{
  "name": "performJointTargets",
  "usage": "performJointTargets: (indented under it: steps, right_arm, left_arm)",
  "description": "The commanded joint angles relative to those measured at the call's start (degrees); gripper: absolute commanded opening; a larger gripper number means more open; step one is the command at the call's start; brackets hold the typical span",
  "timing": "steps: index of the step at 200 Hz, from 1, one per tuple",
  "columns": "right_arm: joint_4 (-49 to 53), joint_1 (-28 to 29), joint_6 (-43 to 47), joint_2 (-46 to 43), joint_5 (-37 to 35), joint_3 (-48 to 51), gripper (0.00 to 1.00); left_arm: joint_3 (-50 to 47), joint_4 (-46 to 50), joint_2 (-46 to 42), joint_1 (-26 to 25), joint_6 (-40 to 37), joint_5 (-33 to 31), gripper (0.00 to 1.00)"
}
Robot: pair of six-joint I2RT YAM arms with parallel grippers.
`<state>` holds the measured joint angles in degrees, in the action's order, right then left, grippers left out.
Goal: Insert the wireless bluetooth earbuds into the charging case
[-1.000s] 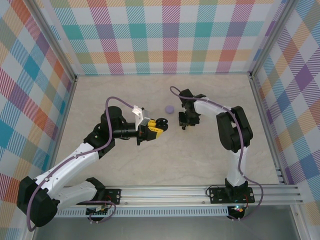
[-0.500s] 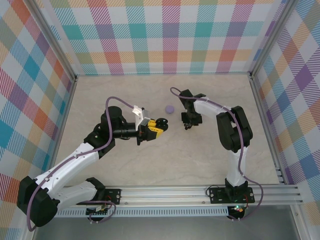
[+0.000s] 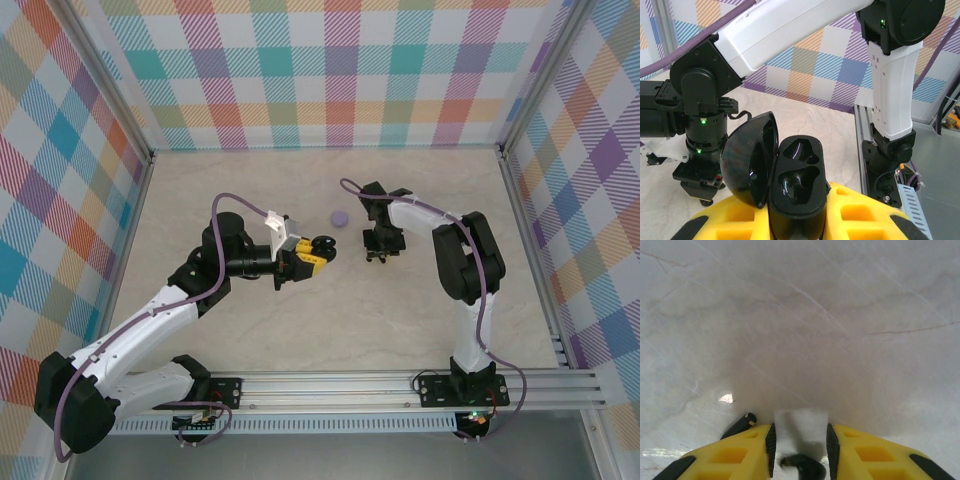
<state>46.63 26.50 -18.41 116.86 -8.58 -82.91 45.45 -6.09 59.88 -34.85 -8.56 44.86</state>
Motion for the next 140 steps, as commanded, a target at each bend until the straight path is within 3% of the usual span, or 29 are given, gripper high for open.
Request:
performJointTargets:
  steps: [1, 49, 99, 140]
  right_arm:
    - [4.32, -0.38, 1.55, 0.47, -1.96, 0.74, 0.35]
    - [4.72, -0.38, 2.58, -1.94, -3.81, 1.38, 0.29]
    - [4.77, -0.39, 3.77, -5.89, -3.91, 2.99, 0.33]
    - [1.54, -0.37, 5.41, -9.29, 3.08, 5.34, 0.33]
  left_arm:
    - [0.11, -0.79, -0.18, -0.92, 0.1, -0.08, 0.05]
    - [-0.01, -0.63, -0.4, -0.89, 0.12, -0.33, 0.05]
    - [-0.27, -0.71, -0.52, -0.92, 0.16, -0.4, 0.05]
    - [-0.32, -0.99, -0.51, -0.92, 0.29, -0.4, 0.05]
